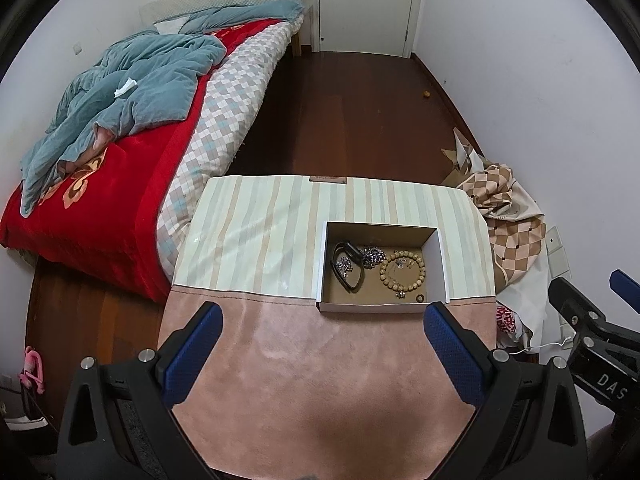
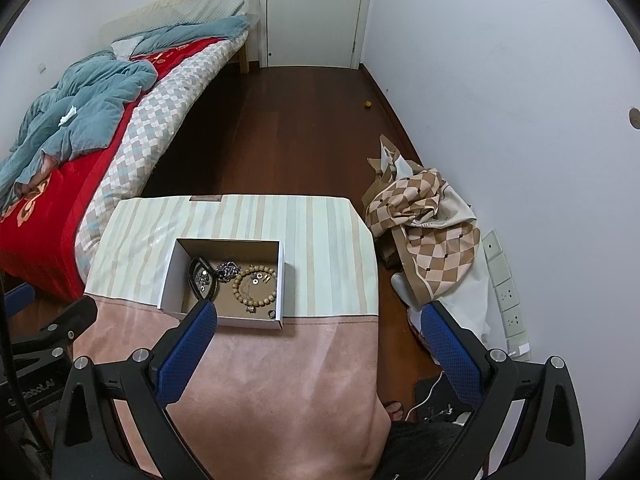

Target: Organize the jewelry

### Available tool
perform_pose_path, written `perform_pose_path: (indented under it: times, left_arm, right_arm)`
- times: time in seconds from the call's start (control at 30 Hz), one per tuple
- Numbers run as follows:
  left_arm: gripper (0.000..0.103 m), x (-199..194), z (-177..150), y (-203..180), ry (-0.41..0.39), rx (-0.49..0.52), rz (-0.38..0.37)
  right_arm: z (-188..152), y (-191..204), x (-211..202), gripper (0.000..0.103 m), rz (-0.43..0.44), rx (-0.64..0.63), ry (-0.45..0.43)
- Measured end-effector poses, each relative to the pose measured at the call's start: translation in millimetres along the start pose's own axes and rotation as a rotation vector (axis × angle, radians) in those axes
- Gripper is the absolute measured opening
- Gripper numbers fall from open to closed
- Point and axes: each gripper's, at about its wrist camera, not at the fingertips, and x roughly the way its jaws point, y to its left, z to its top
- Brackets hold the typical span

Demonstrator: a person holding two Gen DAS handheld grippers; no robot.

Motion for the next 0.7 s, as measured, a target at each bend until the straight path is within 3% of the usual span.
perform_pose_path:
  times: [0.7]
  left_arm:
    - [0.102, -5.5, -5.4, 1.1, -0.012, 0.003, 0.024]
  right_arm:
    - [-4.9, -0.7, -1.8, 0.103, 0.009, -0.010, 0.014]
